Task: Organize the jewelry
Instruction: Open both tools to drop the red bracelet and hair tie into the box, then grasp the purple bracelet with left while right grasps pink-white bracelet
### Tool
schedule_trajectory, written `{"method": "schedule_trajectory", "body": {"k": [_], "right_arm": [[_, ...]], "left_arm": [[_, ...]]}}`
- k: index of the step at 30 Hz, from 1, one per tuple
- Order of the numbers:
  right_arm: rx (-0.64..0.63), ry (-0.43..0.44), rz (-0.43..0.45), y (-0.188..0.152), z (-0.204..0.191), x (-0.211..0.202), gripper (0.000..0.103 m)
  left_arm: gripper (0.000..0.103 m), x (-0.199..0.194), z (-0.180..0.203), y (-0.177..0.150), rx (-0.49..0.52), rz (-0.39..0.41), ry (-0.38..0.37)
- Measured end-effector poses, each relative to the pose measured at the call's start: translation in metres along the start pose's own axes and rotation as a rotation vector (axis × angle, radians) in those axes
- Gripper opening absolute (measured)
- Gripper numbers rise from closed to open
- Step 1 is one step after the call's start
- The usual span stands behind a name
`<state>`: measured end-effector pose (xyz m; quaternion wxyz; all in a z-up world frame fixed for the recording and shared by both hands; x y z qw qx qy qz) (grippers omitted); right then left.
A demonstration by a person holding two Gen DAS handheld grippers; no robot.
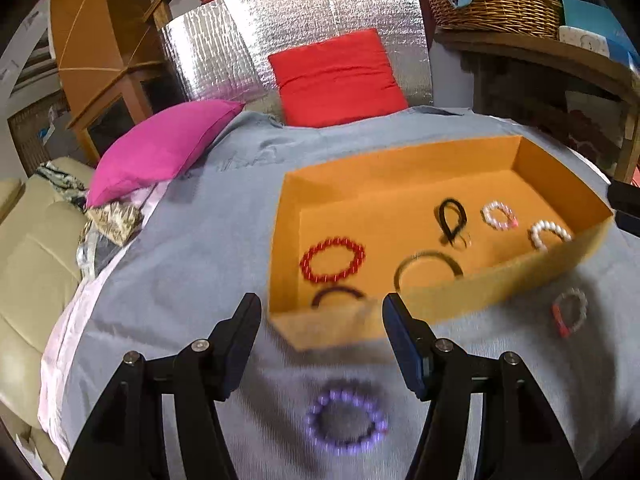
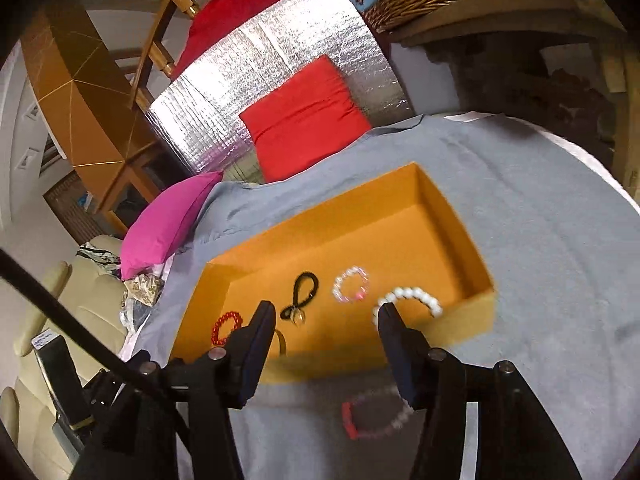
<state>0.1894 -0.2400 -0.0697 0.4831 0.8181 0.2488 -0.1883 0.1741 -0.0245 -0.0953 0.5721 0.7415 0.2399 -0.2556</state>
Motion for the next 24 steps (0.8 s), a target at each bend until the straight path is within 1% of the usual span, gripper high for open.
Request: {"method": "schedule_trajectory", "body": {"k": [3,6,9,11,15,18,20,24], "right_arm": [[0.013,-0.003,-0.011,-0.017,0.008,-0.016,0.06],[0.008,-0.018,-0.048,-0.037,0.015,-0.025,0.062],[-0.008,-0.035,-0.087,-0.051,0.023,-0.025,0.065],[-0.021,-0.052,-0.106,-0.057,0.029,-0.022,0.066],[-0.049,-0.083,-0.153,-0.067,0.037,-0.011,0.066],[-0.062,-0.092,-0.188,-0.073,0.034,0.001,0.067],[-0.074,-0.094,-0.213,-0.078,0.029,0.009,0.069],[-0.112,-0.089,-0.239,-0.085,0.016,0.019,0.071]], "left_arm": [[0.064,-0.009,-0.008,-0.019,-0.013,-0.018,0.002],[0.064,-0.008,-0.021,-0.045,-0.044,-0.087,-0.021],[0.064,-0.005,-0.038,-0.064,-0.061,-0.136,-0.01],[0.064,-0.003,-0.046,-0.072,-0.059,-0.155,-0.007],[0.064,0.003,-0.054,-0.081,-0.044,-0.177,-0.012],[0.064,0.005,-0.053,-0.087,-0.042,-0.2,-0.041],[0.064,0.005,-0.049,-0.087,-0.042,-0.206,-0.075],[0.064,0.003,-0.039,-0.088,-0.04,-0.213,-0.136]]}}
Point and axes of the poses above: each gripper's, at about its wrist camera, not at the fingertips, and x roughly the way its jaws point, z to its right, y to its top, the point moved 8 cm from there along x, roughly the way its jaws point, and after that the axes turned 1 degree about -x, right-handed, at the moved point
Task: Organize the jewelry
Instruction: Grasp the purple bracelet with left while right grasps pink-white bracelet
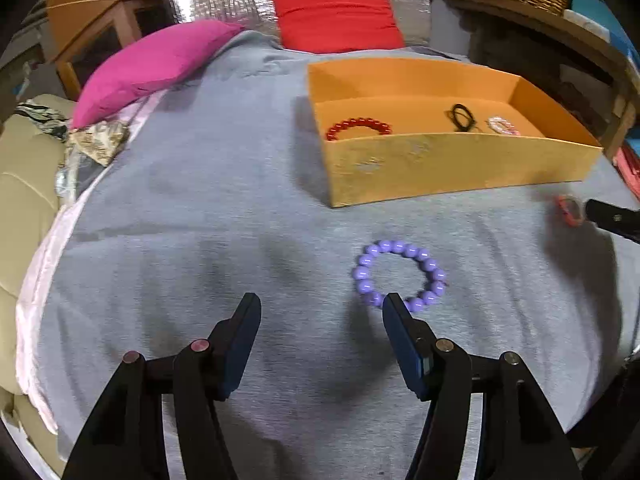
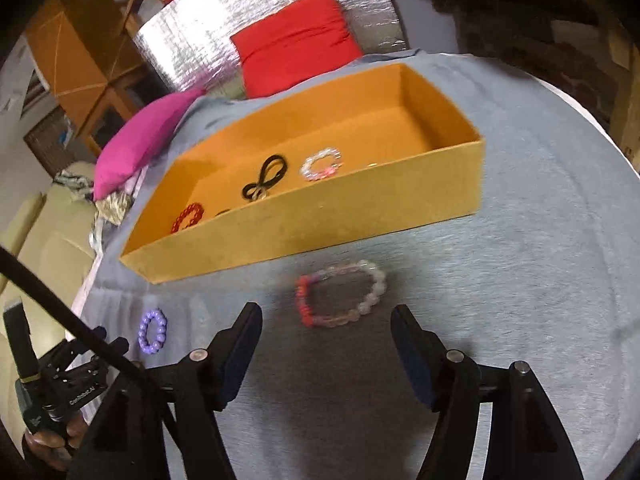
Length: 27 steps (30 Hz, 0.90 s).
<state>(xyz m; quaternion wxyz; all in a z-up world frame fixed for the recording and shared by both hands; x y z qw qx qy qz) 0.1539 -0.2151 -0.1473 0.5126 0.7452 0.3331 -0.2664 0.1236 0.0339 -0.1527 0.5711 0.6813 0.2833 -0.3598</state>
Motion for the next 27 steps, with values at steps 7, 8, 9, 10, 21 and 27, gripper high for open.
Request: {"method": "schedule_trajectory", "body": {"k": [7,8,9,10,21,27], "right_arm": [[-0.034,-0.052,-0.016,-0.003,-0.001,0.013,0.071],[-0.029,-0.054,-0.014,-0.003,0.001,0.015,0.071],[-0.029,-0.055,-0.01,-0.002,0.001,0.016,0.071],[-0.036,-0.062,-0.002,-0.001,0.002,0.016,0.071],[-0.206,-0.139,0.065,-0.002,-0.01,0.029,0.067],[-0.236,-0.195,0.085,0.002,-0.009,0.031,0.033]], "left_arm": [[0.064,0.006,0.02,0.001,-0.02,-0.029,-0.106],[0.064,0.007,0.023,0.002,-0.025,-0.032,-0.121],[0.064,0.008,0.026,0.003,-0.031,-0.035,-0.132],[0.064,0.009,0.027,0.003,-0.036,-0.036,-0.138],[0.064,0.026,0.034,0.004,-0.112,-0.078,-0.186],[0.053,0.026,0.037,0.004,-0.111,-0.056,-0.213]]}}
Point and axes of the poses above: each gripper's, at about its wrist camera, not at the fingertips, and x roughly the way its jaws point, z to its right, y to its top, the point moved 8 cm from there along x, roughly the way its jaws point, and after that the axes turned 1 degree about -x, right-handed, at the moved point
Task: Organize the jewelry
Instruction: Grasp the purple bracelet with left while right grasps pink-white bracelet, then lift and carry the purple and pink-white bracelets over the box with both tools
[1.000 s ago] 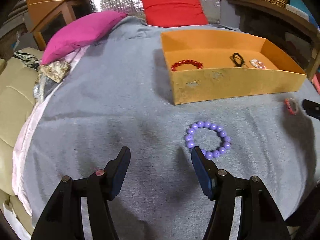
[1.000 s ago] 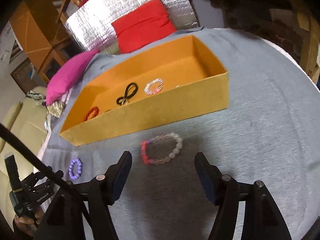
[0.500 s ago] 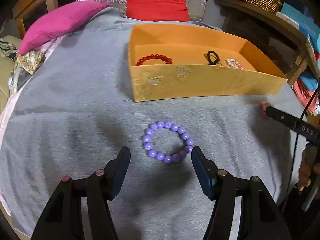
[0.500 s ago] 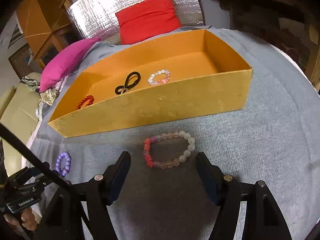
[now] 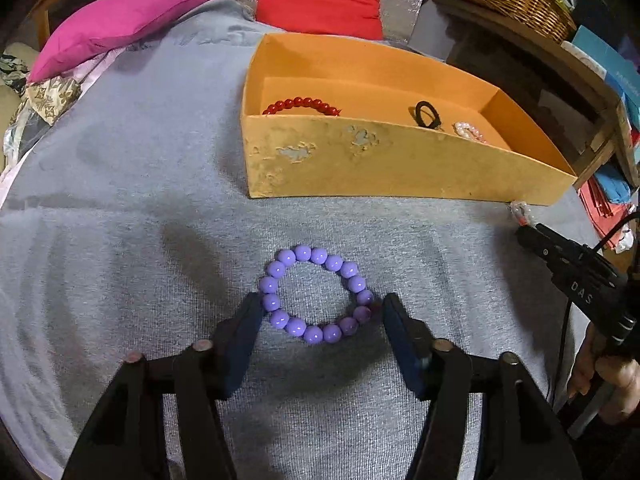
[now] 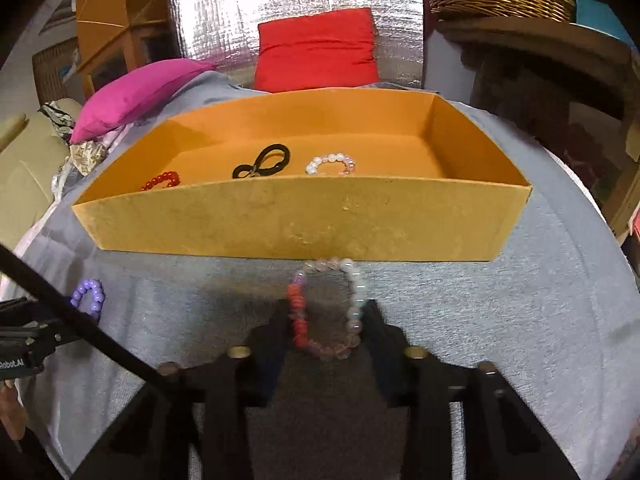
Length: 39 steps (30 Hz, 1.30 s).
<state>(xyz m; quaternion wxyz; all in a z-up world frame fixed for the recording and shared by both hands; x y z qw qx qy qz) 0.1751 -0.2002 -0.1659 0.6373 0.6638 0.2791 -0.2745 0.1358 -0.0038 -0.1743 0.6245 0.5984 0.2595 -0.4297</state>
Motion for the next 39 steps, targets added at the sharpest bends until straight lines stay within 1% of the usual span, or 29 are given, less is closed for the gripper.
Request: {"method": "schedule_trajectory", "body": {"k": [1,2,4,5,7,8,11,16,19,25,27,31,33,37,39], "right_arm": [[0.005,-0.002,-0.003,0.0,0.002,0.0,0.03],[0.007,-0.003,-0.004,0.001,0.003,0.0,0.028],[0.011,-0.002,-0.007,0.001,0.004,-0.001,0.026],[0.011,-0.002,-0.009,0.0,0.004,-0.002,0.023],[0.012,-0.005,-0.016,0.0,0.004,-0.004,0.021],[0.016,-0.001,-0.021,-0.001,0.004,-0.005,0.021],[0.026,0.012,-0.038,-0.003,0.002,-0.008,0.018],[0.054,0.044,-0.063,-0.005,0.0,-0.012,0.018],[0.092,0.068,-0.081,-0.007,0.004,-0.013,0.018],[0.166,0.171,-0.099,-0.008,0.007,-0.02,0.017],[0.18,0.199,-0.101,-0.008,0.007,-0.023,0.015],[0.217,0.266,-0.102,-0.007,0.005,-0.027,0.014],[0.222,0.282,-0.098,-0.006,0.003,-0.028,0.011],[0.244,0.354,-0.075,-0.001,-0.003,-0.035,0.011],[0.262,0.396,-0.053,0.003,-0.005,-0.04,0.008]], "left_arm": [[0.046,0.0,0.001,0.0,0.004,0.003,-0.003],[0.043,-0.001,0.001,0.0,0.007,0.008,-0.005],[0.024,-0.002,0.001,0.0,0.009,0.014,-0.016],[0.022,-0.002,0.002,0.001,0.01,0.015,-0.024],[0.011,-0.002,0.005,0.001,0.02,0.016,-0.045],[0.01,-0.003,0.008,0.001,0.028,0.013,-0.058],[0.01,-0.004,0.011,0.002,0.048,0.017,-0.069],[0.009,-0.01,0.003,0.004,0.027,0.028,-0.088],[0.009,-0.015,0.004,0.005,0.038,0.046,-0.091],[0.009,-0.027,0.011,0.006,0.055,0.07,-0.11],[0.009,-0.032,0.014,0.006,0.06,0.083,-0.118],[0.009,-0.04,0.024,0.005,0.08,0.103,-0.129],[0.009,-0.043,0.029,0.005,0.09,0.109,-0.131],[0.009,-0.048,0.036,0.007,0.094,0.127,-0.147],[0.01,-0.05,0.04,0.008,0.1,0.138,-0.145]]}}
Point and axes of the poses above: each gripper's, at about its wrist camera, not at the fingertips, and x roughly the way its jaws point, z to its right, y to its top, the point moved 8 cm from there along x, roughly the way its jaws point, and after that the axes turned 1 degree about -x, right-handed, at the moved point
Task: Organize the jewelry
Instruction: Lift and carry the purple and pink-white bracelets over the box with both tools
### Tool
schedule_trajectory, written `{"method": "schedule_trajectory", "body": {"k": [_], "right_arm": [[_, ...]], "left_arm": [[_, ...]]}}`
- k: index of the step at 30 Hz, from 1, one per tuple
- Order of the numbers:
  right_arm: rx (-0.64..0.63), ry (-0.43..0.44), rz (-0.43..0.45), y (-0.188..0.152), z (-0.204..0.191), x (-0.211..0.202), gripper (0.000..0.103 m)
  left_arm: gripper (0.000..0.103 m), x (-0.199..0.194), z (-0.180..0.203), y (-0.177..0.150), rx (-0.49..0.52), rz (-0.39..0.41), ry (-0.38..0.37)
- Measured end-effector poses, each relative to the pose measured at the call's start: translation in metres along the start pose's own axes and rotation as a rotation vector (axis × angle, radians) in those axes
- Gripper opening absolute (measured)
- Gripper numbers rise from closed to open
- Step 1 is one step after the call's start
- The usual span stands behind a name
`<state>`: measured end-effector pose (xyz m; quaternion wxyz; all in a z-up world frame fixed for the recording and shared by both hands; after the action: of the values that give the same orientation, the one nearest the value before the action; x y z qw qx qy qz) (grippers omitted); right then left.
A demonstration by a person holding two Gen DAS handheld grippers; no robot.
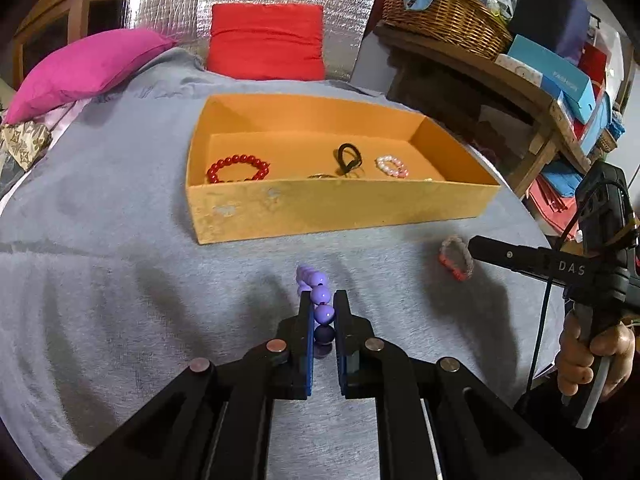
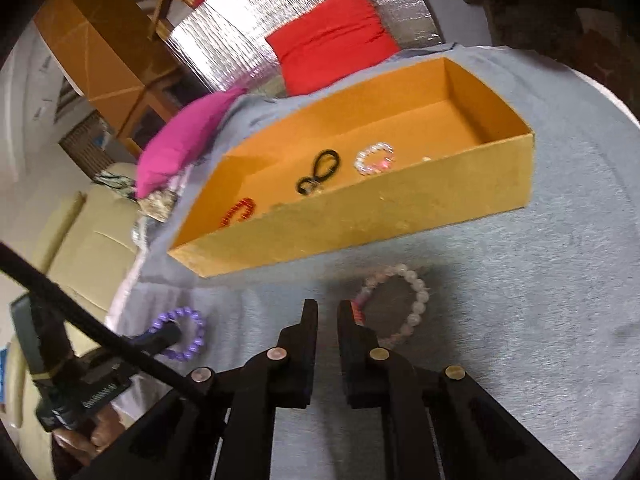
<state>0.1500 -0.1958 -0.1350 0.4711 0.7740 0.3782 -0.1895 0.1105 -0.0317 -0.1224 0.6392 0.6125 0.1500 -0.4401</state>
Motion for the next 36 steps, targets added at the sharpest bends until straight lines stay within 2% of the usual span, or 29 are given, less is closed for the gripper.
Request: {"method": "schedule_trajectory", "body": {"k": [4,8,9,10,13,16,18,20,22,25,28,29,33,36], "right_arm": [[0.007,0.056,0.033,0.006,-0.008,-0.007,0.008],[0.01,0.073,0.052,0.01,-0.01,-0.013,0.008],[0.009,0.05,0.057,0.012,-0.007,-0.015,0.008],[0.004,-0.023,0.059,0.014,0.002,-0.018,0.008],[0.055,-0.118,0.062,0.018,0.027,-0.021,0.009],[0.027,-0.206,0.049,0.018,0.039,-0.018,0.013],[0.008,-0.209,0.022,0.014,0.037,-0.011,0.014],[-0.01,-0.219,-0.019,0.007,0.035,-0.001,0.034],[-0.041,-0.26,-0.032,0.002,0.032,0.006,0.044],[-0.109,-0.313,-0.047,-0.002,0.03,0.017,0.042],[-0.196,-0.413,-0.035,-0.003,0.032,0.023,0.013],[-0.201,-0.417,-0.032,-0.002,0.033,0.022,0.008],[-0.174,-0.377,0.012,0.003,0.029,0.01,0.008],[-0.167,-0.305,0.074,0.01,0.017,-0.006,0.008]], "left_arm": [[0.009,0.001,0.006,0.002,0.013,0.007,0.009],[0.01,0.001,0.013,0.005,0.025,0.015,0.009],[0.01,0.002,0.015,0.005,0.033,0.015,0.012],[0.01,0.002,0.016,0.005,0.039,0.015,0.013],[0.01,0.005,0.018,0.003,0.047,0.005,0.017],[0.009,0.006,0.019,0.004,0.044,0.001,0.016],[0.01,0.005,0.022,0.004,0.045,0.003,0.012],[0.01,0.005,0.023,0.003,0.056,0.004,0.013],[0.01,0.004,0.024,0.002,0.057,0.001,0.01],[0.01,0.003,0.022,0.002,0.054,0.001,0.011],[0.01,0.002,0.02,0.003,0.047,0.006,0.009],[0.01,0.001,0.019,0.003,0.048,0.009,0.012],[0.01,-0.002,0.018,0.005,0.04,0.019,0.014],[0.01,-0.004,0.017,0.006,0.037,0.03,0.02]]}}
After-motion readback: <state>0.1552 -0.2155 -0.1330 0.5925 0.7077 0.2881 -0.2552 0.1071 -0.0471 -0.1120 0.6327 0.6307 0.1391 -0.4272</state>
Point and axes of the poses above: each gripper's, at about its wrist camera, not at the fingertips, and x roughly the way its jaws point, z to its right, y to its top, the point moved 8 cm from there along x, roughly the way its jaws point, and after that the axes turned 1 degree about -x, right-handed, at the moved point
